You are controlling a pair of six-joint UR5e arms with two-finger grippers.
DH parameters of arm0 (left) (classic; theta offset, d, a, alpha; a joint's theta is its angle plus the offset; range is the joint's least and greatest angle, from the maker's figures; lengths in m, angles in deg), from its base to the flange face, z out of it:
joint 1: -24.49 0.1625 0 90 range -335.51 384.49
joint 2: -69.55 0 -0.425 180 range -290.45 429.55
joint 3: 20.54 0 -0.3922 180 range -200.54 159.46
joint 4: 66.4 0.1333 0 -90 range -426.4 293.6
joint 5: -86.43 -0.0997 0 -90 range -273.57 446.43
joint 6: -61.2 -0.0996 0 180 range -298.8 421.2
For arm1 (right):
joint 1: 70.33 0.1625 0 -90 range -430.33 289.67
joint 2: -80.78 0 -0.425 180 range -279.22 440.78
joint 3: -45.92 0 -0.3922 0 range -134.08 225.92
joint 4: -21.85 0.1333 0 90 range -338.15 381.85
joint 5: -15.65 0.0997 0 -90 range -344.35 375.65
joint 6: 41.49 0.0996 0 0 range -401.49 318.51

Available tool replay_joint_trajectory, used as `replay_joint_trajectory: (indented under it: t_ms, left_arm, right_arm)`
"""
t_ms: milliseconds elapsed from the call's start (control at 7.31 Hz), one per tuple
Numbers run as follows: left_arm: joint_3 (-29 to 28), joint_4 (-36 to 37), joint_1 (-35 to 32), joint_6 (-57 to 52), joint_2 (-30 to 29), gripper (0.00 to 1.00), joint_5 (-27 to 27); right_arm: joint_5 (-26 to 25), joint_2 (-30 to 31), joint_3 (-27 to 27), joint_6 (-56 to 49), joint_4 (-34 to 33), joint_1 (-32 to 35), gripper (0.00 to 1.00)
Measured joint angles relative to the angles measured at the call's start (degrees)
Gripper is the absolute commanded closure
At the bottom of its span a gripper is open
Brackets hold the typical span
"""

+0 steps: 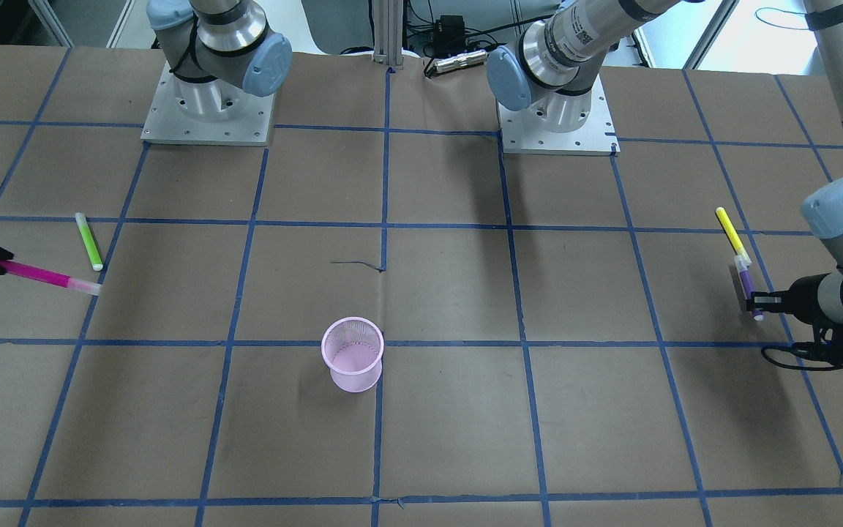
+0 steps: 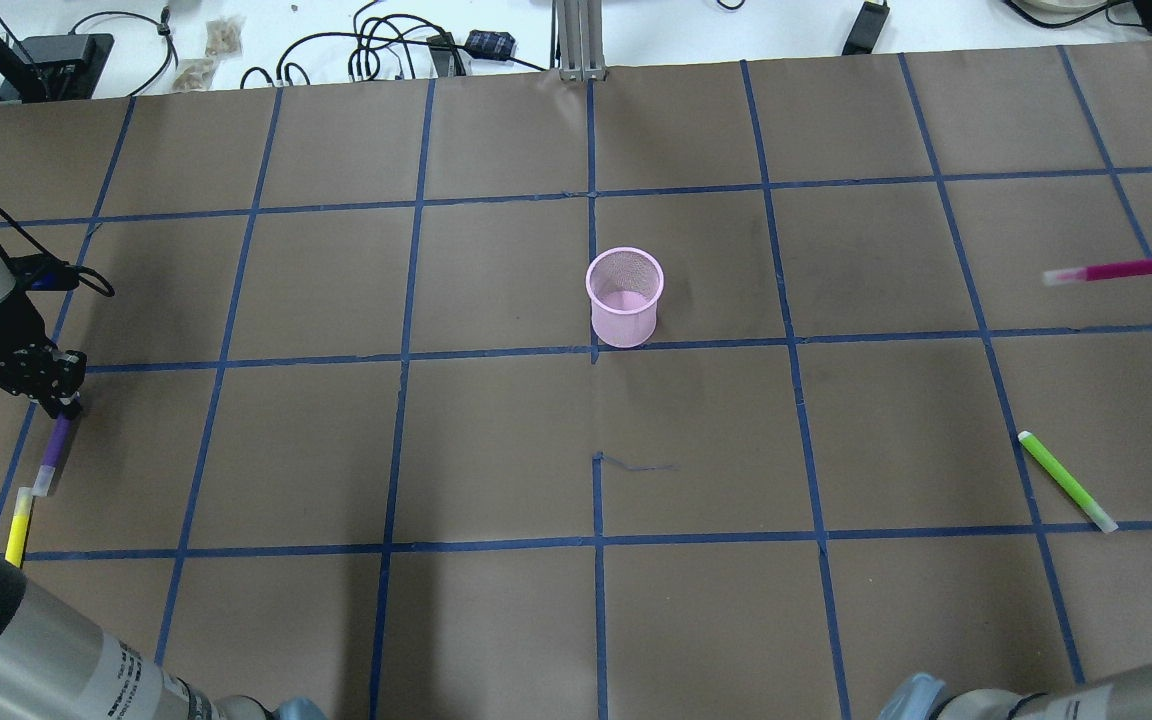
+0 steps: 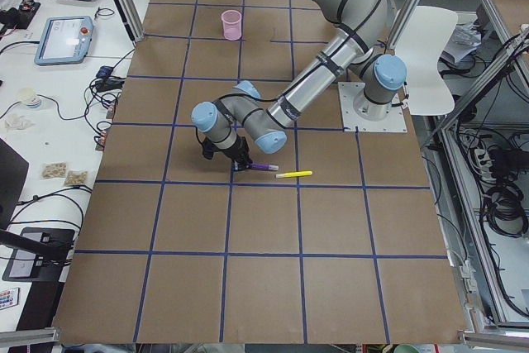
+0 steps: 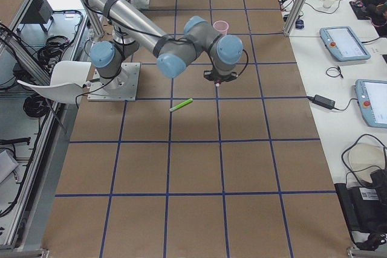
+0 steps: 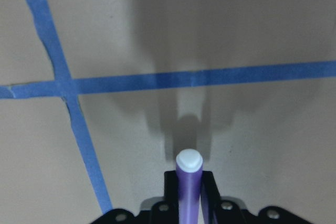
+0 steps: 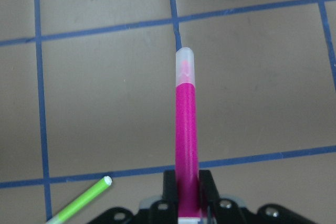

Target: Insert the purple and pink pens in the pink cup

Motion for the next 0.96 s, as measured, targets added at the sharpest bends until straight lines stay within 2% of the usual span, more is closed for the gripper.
replay_joint_trajectory:
  t_ms: [274, 410, 684, 957]
  left_arm:
    - [0.0, -0.55, -1.45, 0.82, 2.55, 1.0, 1.14]
    - [0.0, -0.8, -1.93, 1.03, 3.95, 1.0, 3.29]
    - [0.0, -1.04, -2.32, 1.18, 6.02, 1.0, 7.2]
    - [0.21, -1.08, -2.58, 1.28, 8.03, 1.0, 11.32]
  right_arm:
    - [-4.08, -0.15, -0.18, 20.46, -4.81, 14.95, 0.9]
    - [-6.59, -1.34, -0.55, 26.79, -7.26, 20.95, 0.89]
    - [-11.1, -4.58, -2.39, 35.84, -9.5, 29.58, 0.88]
    - [-15.79, -9.54, -6.72, 42.66, -10.14, 36.08, 0.87]
